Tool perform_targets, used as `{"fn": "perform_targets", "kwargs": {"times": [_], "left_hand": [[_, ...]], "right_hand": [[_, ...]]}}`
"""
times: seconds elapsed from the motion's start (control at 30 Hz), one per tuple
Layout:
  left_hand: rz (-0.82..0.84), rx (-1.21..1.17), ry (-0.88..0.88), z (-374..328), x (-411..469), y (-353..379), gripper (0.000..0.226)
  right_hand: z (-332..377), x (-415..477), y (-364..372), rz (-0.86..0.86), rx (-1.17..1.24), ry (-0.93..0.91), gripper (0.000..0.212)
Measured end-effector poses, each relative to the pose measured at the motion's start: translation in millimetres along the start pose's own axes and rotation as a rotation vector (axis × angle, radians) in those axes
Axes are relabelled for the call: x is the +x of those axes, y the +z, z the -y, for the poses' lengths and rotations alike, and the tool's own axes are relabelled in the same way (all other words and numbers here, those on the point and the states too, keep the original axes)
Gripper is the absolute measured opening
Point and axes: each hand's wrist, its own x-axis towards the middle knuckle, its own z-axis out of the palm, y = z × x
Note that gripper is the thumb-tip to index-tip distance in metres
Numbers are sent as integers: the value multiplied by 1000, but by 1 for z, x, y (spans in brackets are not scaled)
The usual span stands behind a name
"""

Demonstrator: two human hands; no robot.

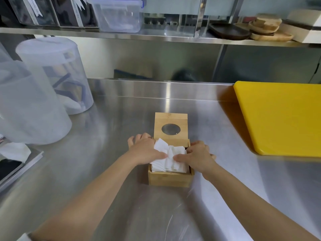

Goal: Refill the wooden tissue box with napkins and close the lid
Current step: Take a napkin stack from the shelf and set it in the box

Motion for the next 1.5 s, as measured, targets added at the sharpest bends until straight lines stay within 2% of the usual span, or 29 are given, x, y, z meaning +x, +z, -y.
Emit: {"fn": "perform_targets", "kwargs": {"times": [0.23, 0.4, 0.5, 0.57, 0.67, 0.77, 0.9, 1.1, 1.33, 1.43, 1.5], "left_hand": [[55, 208, -21, -6, 1, 15, 34], [86, 168, -69, -11, 0, 16, 34], [76, 78, -55, -7, -4, 13, 30], [28, -65, -28, -1, -9, 13, 36], [-157, -383, -14, 3, -19, 15, 39], [-332, -473, -22, 2, -22, 18, 24], [-343, -392, -37, 0, -19, 20, 31], [-304, -264, -56, -2, -17, 22, 30], [-263, -93, -41, -7, -17, 20, 28], [-394, 102, 9, -9, -22, 20, 21], [-504, 128, 180, -9, -23, 21, 21]], "right_hand": [[-1, 5, 10, -7, -437, -117, 35], [1, 6, 14, 74, -608, -108, 29], [-2, 1, 14, 16, -615, -187, 30], [-7, -3, 10, -95, -571, -268, 34], [-11, -3, 0, -211, -427, -317, 18], [-15, -1, -2, -244, -352, -358, 10], [-17, -3, 6, -308, -378, -472, 9], [-15, -3, 7, -245, -550, -362, 18], [-16, 2, 9, -245, -668, -418, 12], [-12, -3, 9, -337, -671, -474, 7], [-13, -5, 7, -492, -666, -630, 12]]}}
